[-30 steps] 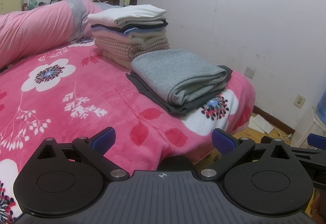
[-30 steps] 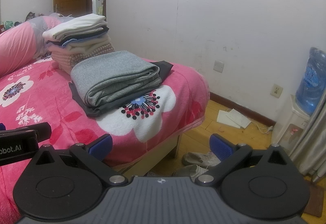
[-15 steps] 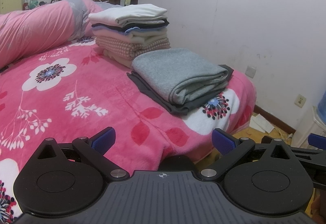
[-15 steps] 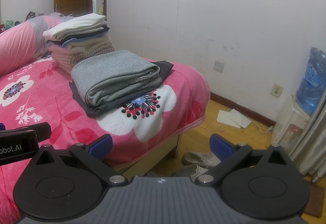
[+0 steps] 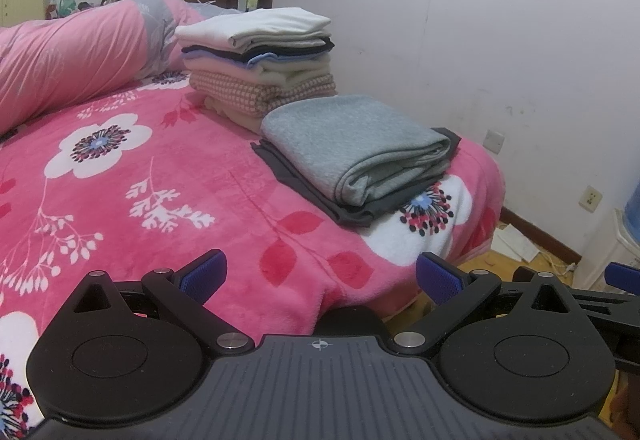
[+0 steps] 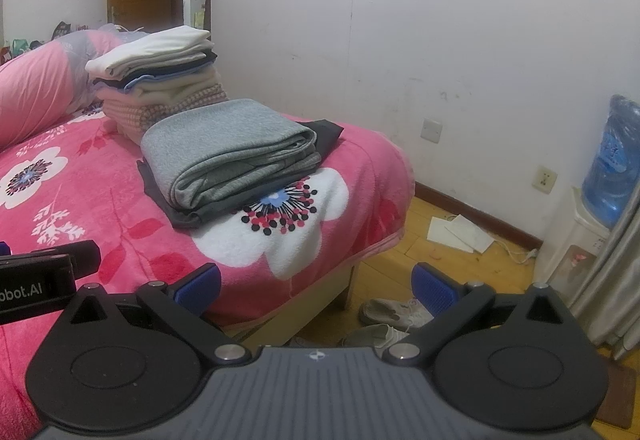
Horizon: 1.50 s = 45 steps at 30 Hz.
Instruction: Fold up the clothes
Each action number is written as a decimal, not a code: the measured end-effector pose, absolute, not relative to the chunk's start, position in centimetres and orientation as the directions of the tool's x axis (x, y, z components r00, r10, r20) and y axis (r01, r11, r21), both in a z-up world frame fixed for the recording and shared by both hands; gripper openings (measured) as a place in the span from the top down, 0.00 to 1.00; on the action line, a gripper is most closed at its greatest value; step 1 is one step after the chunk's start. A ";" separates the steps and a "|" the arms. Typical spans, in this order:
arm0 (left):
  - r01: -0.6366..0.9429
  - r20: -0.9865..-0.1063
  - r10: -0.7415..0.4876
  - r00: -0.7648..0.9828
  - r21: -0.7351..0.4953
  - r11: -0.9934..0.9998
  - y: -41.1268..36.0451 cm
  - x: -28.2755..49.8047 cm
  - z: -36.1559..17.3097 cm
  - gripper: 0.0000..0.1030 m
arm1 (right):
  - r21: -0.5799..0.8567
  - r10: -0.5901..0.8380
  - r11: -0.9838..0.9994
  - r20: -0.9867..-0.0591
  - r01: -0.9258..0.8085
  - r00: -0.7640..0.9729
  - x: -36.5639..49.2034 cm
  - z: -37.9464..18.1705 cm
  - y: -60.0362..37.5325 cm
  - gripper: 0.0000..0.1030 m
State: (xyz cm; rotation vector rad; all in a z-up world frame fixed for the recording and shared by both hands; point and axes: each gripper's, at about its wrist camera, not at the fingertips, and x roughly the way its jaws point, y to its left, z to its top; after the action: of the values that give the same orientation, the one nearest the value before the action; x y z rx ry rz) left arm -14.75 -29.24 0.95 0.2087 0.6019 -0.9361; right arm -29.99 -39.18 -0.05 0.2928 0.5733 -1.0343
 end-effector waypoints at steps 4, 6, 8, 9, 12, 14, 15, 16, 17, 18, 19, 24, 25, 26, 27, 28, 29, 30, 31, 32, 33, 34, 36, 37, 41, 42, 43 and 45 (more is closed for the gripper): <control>0.805 -0.570 -0.692 0.444 -0.086 0.587 -29.2 -14.7 0.9 0.01 | -0.036 -0.722 0.491 -0.576 0.871 0.383 -29.9 -0.1 -39.2 0.00; 0.805 -0.570 -0.691 0.444 -0.085 0.587 -29.2 -14.7 0.9 0.01 | -0.036 -0.722 0.491 -0.576 0.871 0.383 -29.9 -0.1 -39.2 0.00; 0.804 -0.570 -0.691 0.445 -0.085 0.588 -29.2 -14.7 0.9 0.01 | -0.036 -0.722 0.491 -0.576 0.871 0.383 -29.8 -0.1 -39.1 0.00; 0.804 -0.571 -0.691 0.444 -0.086 0.588 -29.2 -14.7 0.9 0.01 | -0.036 -0.722 0.491 -0.576 0.871 0.383 -29.8 -0.1 -39.1 0.00; 0.804 -0.572 -0.690 0.443 -0.087 0.589 -29.1 -14.7 0.9 0.01 | -0.035 -0.721 0.491 -0.578 0.870 0.383 -29.7 -0.1 -39.1 0.00; 0.804 -0.573 -0.689 0.443 -0.087 0.589 -29.1 -14.6 0.8 0.01 | -0.036 -0.720 0.492 -0.578 0.870 0.383 -29.7 -0.2 -39.1 0.00; 0.803 -0.573 -0.689 0.443 -0.087 0.589 -29.1 -14.6 0.8 0.01 | -0.037 -0.720 0.492 -0.578 0.870 0.383 -29.7 -0.2 -39.1 0.00; 0.803 -0.573 -0.689 0.444 -0.087 0.590 -29.1 -14.6 0.8 0.01 | -0.037 -0.720 0.492 -0.578 0.870 0.383 -29.7 -0.1 -39.1 0.00; 0.803 -0.574 -0.689 0.444 -0.087 0.590 -29.1 -14.6 0.8 0.01 | -0.037 -0.720 0.492 -0.578 0.870 0.383 -29.8 -0.1 -39.1 0.00; 0.802 -0.574 -0.688 0.444 -0.088 0.590 -29.0 -14.6 0.8 0.01 | -0.037 -0.720 0.493 -0.578 0.870 0.384 -29.8 -0.1 -39.1 0.00; 0.802 -0.574 -0.688 0.444 -0.088 0.590 -29.0 -14.6 0.8 0.01 | -0.037 -0.720 0.492 -0.578 0.870 0.383 -29.8 -0.1 -39.0 0.00; 0.802 -0.575 -0.688 0.443 -0.089 0.591 -29.0 -14.6 0.8 0.01 | -0.037 -0.720 0.492 -0.578 0.870 0.383 -29.8 -0.2 -39.0 0.00; 0.802 -0.575 -0.688 0.443 -0.089 0.591 -29.0 -14.5 0.8 0.01 | -0.036 -0.720 0.492 -0.578 0.870 0.383 -29.8 -0.2 -38.9 0.00; 0.801 -0.575 -0.688 0.444 -0.089 0.591 -29.0 -14.5 0.8 0.01 | -0.036 -0.720 0.492 -0.578 0.870 0.383 -29.8 -0.2 -38.9 0.00; 0.801 -0.575 -0.687 0.444 -0.089 0.591 -29.0 -14.5 0.8 0.01 | -0.036 -0.720 0.492 -0.579 0.870 0.383 -29.8 -0.2 -38.9 0.00; 0.801 -0.575 -0.687 0.444 -0.089 0.592 -29.0 -14.5 0.8 0.01 | -0.036 -0.720 0.492 -0.579 0.870 0.383 -29.8 -0.2 -38.9 0.00; 0.801 -0.575 -0.687 0.443 -0.089 0.592 -29.0 -14.5 0.8 0.01 | -0.036 -0.720 0.492 -0.579 0.870 0.383 -29.8 -0.2 -38.9 0.00; 0.801 -0.575 -0.687 0.443 -0.089 0.592 -29.0 -14.5 0.8 0.01 | -0.036 -0.719 0.492 -0.580 0.870 0.383 -29.8 -0.2 -38.9 0.00; 0.801 -0.575 -0.687 0.443 -0.090 0.592 -29.0 -14.5 0.8 0.01 | -0.036 -0.719 0.492 -0.580 0.870 0.383 -29.8 -0.2 -38.9 0.00; 0.801 -0.576 -0.687 0.443 -0.090 0.592 -28.9 -14.5 0.8 0.01 | -0.036 -0.720 0.492 -0.579 0.870 0.383 -29.7 -0.2 -38.9 0.00; 0.801 -0.576 -0.687 0.443 -0.091 0.592 -28.9 -14.5 0.7 0.01 | -0.036 -0.720 0.492 -0.579 0.870 0.383 -29.7 -0.2 -38.9 0.00; 0.800 -0.576 -0.687 0.442 -0.092 0.592 -28.9 -14.5 0.7 0.01 | -0.037 -0.720 0.492 -0.579 0.870 0.382 -29.7 -0.2 -38.9 0.00; 0.800 -0.577 -0.686 0.442 -0.092 0.593 -28.9 -14.5 0.7 0.01 | -0.037 -0.719 0.492 -0.580 0.870 0.382 -29.7 -0.2 -38.8 0.00; 0.800 -0.577 -0.686 0.443 -0.091 0.593 -28.9 -14.5 0.7 0.01 | -0.037 -0.719 0.492 -0.580 0.870 0.382 -29.7 -0.2 -38.8 0.00; 0.800 -0.578 -0.685 0.443 -0.091 0.594 -28.9 -14.5 0.7 0.01 | -0.036 -0.719 0.493 -0.581 0.870 0.383 -29.8 -0.2 -38.8 0.00; 0.800 -0.579 -0.685 0.443 -0.091 0.594 -29.0 -14.5 0.7 0.01 | -0.036 -0.718 0.492 -0.581 0.870 0.383 -29.8 -0.2 -38.8 0.00; 0.799 -0.579 -0.684 0.442 -0.091 0.594 -29.0 -14.5 0.7 0.01 | -0.036 -0.718 0.492 -0.581 0.870 0.383 -29.8 -0.2 -38.8 0.00; 0.799 -0.581 -0.684 0.442 -0.091 0.594 -29.0 -14.5 0.7 0.01 | -0.036 -0.719 0.492 -0.581 0.870 0.383 -29.8 -0.2 -38.8 0.00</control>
State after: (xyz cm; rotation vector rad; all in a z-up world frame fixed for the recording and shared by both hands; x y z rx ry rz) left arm -14.54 -28.97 0.69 0.2085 0.6182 -0.9281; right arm -29.85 -38.82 -0.23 0.2957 0.5796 -1.0314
